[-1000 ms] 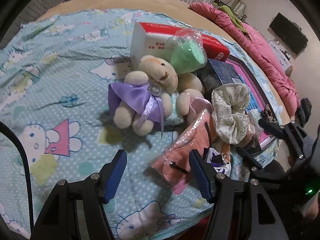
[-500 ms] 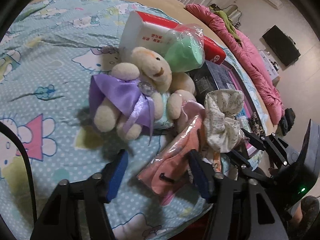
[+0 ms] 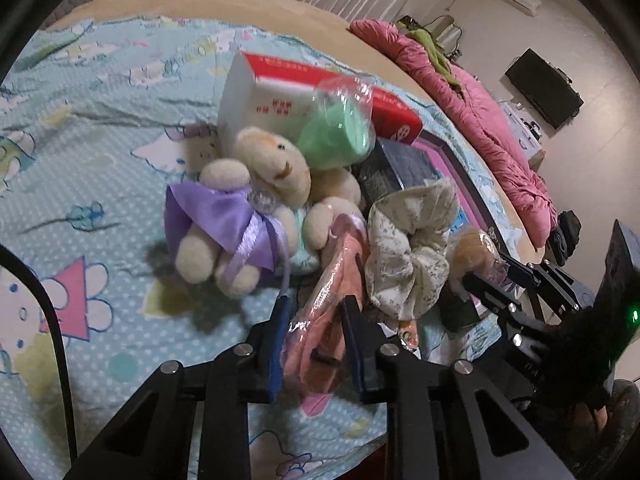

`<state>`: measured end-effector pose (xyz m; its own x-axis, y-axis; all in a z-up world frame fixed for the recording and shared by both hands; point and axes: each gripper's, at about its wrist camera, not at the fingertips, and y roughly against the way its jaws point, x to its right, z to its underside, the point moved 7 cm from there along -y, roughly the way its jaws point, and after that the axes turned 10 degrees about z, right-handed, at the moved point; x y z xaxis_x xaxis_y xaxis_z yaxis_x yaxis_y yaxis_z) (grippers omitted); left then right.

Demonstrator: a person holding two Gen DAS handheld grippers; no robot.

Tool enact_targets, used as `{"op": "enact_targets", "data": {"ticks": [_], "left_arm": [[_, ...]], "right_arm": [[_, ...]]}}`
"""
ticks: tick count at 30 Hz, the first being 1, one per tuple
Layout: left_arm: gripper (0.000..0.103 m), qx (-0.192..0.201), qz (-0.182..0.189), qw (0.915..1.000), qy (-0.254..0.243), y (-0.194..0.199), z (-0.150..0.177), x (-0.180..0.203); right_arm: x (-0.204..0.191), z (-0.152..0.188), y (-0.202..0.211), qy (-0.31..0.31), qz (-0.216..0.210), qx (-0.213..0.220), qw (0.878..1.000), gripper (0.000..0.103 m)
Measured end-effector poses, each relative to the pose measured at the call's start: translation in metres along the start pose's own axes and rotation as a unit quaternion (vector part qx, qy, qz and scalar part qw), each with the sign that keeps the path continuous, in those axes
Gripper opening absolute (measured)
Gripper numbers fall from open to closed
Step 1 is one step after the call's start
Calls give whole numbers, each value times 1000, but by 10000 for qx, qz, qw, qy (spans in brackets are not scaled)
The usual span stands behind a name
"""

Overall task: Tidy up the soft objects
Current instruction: 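Grasp the pink packet with the left tool while the right tool grasps the bagged bun, then carry the pink packet and bagged bun with both tools onto the pink book tray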

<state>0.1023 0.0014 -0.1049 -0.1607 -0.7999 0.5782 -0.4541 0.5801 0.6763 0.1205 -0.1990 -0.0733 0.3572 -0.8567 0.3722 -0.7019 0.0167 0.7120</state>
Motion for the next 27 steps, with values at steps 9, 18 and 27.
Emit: {"op": "enact_targets", "data": {"ticks": [9, 18, 27], "left_arm": [[17, 203, -83, 9995, -222, 13, -3, 12], [12, 390, -252, 9981, -398, 27, -1, 23], [12, 690, -359, 9956, -516, 49, -9, 40]], "right_arm": [[22, 2, 12, -852, -209, 141, 9960, 41], [30, 0, 20, -1088, -328, 303, 9931, 41], [38, -3, 29, -1276, -429, 506, 9896, 41]]}}
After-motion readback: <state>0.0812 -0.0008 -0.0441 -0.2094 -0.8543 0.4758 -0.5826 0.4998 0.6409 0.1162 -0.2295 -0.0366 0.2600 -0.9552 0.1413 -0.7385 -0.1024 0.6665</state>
